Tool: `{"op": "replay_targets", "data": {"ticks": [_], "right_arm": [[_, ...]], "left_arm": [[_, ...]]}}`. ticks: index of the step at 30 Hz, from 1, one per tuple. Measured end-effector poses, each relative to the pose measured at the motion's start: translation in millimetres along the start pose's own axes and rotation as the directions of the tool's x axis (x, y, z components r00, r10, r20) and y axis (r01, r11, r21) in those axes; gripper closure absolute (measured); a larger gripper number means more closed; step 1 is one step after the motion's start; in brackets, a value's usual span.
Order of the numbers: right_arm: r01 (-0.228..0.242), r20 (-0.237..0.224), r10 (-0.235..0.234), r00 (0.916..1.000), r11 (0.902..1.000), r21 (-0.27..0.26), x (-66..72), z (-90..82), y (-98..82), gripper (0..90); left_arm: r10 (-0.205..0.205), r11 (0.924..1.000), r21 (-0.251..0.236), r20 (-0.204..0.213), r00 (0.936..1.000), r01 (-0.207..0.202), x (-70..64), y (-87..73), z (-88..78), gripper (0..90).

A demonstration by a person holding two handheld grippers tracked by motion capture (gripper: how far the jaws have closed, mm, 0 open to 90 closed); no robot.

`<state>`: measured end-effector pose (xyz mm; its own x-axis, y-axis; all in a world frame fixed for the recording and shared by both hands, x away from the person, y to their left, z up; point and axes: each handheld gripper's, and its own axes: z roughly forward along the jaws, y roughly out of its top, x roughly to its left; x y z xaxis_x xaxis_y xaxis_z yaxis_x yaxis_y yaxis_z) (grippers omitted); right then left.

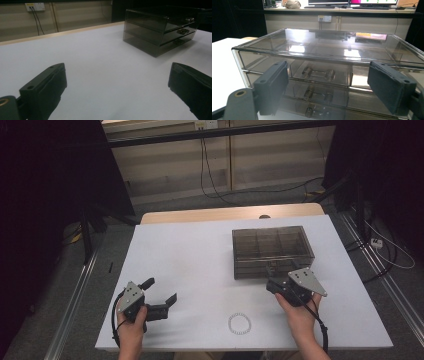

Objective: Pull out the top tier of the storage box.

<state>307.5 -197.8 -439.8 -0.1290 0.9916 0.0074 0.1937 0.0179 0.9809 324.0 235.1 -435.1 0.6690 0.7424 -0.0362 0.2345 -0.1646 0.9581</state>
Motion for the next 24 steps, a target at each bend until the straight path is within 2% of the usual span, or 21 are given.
{"op": "replay_targets", "data": {"ticks": [12,24], "right_arm": [[0.009,0.01,-0.009,0.9999,0.9999,-0.008,7.0,2.7,-1.5,25.9],[0.025,0.054,-0.025,0.9982,0.9997,-0.005,11.3,5.7,-3.8,33.4]], "left_arm": [[-0.001,1.0,-0.001,0.001,1.0,0.001,0.9,0.1,0.3,2.2],[-0.003,1.0,-0.004,0.001,1.0,0.003,1.3,0.3,0.0,2.2]]}}
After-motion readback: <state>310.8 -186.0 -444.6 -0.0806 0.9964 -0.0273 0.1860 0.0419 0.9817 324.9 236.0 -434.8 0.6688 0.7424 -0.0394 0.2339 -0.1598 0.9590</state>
